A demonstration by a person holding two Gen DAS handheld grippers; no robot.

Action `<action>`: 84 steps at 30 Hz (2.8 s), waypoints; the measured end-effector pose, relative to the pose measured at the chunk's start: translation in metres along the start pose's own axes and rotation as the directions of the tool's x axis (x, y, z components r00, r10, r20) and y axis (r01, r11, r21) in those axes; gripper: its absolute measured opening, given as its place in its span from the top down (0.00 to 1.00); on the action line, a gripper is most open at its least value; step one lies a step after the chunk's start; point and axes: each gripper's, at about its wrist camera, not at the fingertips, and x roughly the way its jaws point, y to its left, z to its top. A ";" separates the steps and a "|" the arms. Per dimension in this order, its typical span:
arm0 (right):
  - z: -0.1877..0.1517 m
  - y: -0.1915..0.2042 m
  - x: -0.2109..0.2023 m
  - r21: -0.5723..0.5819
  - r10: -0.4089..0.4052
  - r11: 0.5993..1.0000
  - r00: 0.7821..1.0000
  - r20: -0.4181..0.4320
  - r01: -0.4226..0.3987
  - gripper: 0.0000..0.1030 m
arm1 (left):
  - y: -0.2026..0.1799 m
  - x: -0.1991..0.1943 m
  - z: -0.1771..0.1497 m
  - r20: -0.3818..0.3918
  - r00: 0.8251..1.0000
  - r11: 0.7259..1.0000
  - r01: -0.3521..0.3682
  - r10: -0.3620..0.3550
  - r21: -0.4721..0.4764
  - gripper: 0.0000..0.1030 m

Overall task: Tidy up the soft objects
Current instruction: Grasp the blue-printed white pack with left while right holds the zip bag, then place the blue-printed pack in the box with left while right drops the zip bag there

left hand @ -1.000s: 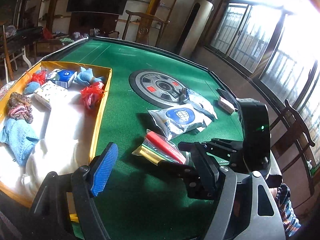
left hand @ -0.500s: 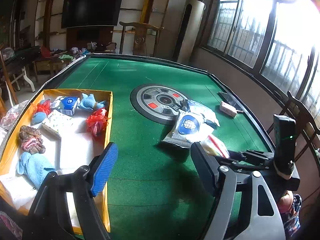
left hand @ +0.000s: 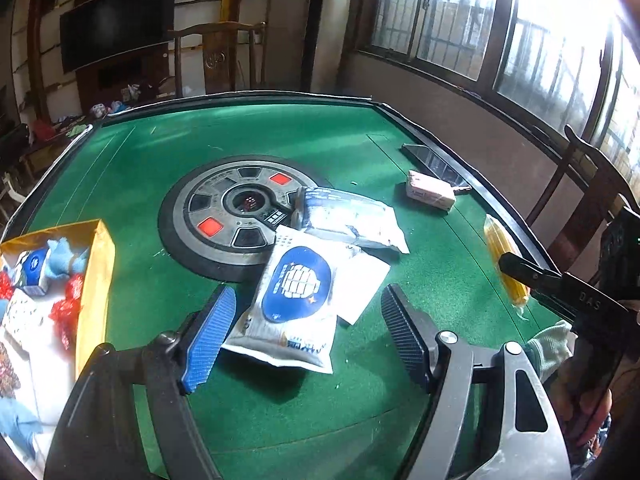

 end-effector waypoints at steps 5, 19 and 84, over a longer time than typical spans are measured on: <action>0.003 -0.016 -0.007 0.080 0.000 0.997 0.999 0.032 -0.002 0.72 | -0.006 0.055 0.035 -0.091 0.995 0.999 0.026 -0.030 -0.040 0.27; -0.004 -0.006 0.007 0.033 0.009 0.999 0.999 -0.041 -0.008 0.72 | 0.015 0.077 0.016 -0.164 0.986 0.998 0.013 -0.022 -0.057 0.27; -0.102 0.308 0.135 -0.420 0.079 0.871 0.917 -0.392 -0.254 0.72 | 0.288 -0.077 -0.094 -0.056 0.985 0.795 -0.164 0.163 -0.584 0.33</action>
